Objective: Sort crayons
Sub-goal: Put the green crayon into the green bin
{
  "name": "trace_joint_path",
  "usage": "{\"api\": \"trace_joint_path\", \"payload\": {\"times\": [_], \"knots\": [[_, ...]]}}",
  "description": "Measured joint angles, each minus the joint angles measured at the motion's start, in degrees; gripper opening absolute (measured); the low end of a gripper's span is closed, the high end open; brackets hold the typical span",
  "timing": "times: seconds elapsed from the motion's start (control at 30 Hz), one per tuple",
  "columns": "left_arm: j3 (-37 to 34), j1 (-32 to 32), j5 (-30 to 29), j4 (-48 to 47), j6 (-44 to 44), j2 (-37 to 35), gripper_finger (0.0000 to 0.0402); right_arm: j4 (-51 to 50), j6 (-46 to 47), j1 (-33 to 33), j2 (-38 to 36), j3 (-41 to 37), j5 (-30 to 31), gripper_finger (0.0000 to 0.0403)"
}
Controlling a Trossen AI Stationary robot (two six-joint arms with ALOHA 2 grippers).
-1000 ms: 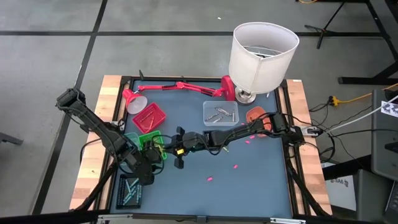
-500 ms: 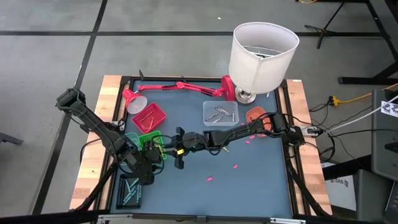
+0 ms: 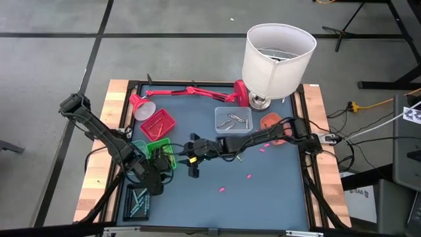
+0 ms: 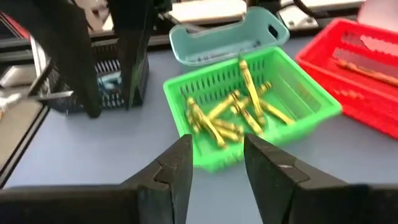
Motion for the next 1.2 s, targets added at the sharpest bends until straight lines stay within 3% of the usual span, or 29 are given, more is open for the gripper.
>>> {"api": "trace_joint_path", "payload": {"times": [0.27,0.47,0.8,1.0,1.2], "knots": [[0.02,0.29,-6.19,2.24,0.37,0.01,0.0087,-20.97,-1.43,0.11,-8.0,0.02,0.11,0.0142],[0.02,2.9,-7.39,9.72,8.14,0.01,0.0087,-33.8,-1.2,0.15,-11.83,0.02,1.1,0.0142],[0.02,10.92,-7.26,19.71,21.85,0.0,0.0087,-54.03,3.32,5.18,-14.6,-0.28,14.37,0.0142],[0.03,16.53,-3.17,22.93,25.55,0.52,0.0087,-56.16,7.31,6.58,-16.72,-6.22,14.87,0.0142],[0.04,20.56,0.54,25.68,27.22,4.95,0.0087,-51.45,14.76,6.47,-21.16,-18.46,14.0,0.0142]]}}
